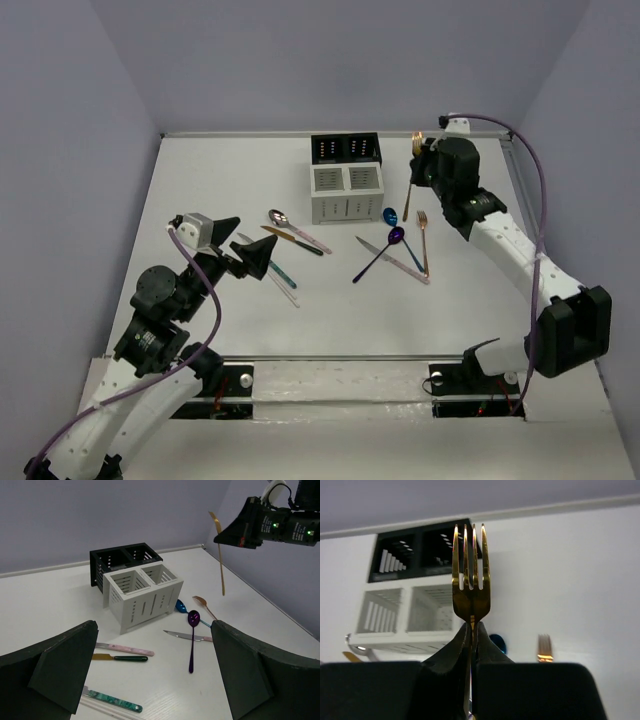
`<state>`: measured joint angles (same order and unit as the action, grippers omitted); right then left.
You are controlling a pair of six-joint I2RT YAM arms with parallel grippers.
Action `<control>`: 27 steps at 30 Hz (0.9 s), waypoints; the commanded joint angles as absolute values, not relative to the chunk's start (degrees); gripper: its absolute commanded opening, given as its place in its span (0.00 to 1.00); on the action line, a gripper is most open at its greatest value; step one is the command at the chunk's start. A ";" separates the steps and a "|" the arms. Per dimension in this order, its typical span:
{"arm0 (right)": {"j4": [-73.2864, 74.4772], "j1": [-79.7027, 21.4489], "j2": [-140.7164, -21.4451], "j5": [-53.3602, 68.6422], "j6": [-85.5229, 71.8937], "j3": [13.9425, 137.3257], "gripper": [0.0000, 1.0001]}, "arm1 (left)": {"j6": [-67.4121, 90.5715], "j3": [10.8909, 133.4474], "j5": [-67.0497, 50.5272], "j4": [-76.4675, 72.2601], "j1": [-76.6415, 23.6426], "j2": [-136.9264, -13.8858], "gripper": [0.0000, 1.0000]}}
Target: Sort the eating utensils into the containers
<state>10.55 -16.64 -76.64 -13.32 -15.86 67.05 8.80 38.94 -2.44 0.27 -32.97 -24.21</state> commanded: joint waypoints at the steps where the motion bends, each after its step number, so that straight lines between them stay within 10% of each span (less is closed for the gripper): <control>1: -11.67 -22.22 -82.60 -10.29 -12.83 71.36 0.00 | 7.91 39.02 -2.02 -2.02 -33.22 -24.26 0.99; 27: -30.15 -27.07 -105.91 -16.61 -11.86 79.38 0.00 | 7.65 38.93 -2.99 -2.20 -33.22 -23.82 0.99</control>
<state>-26.52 -26.46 -104.73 -14.70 -11.53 80.49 8.12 38.94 -2.52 0.27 -32.97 -24.18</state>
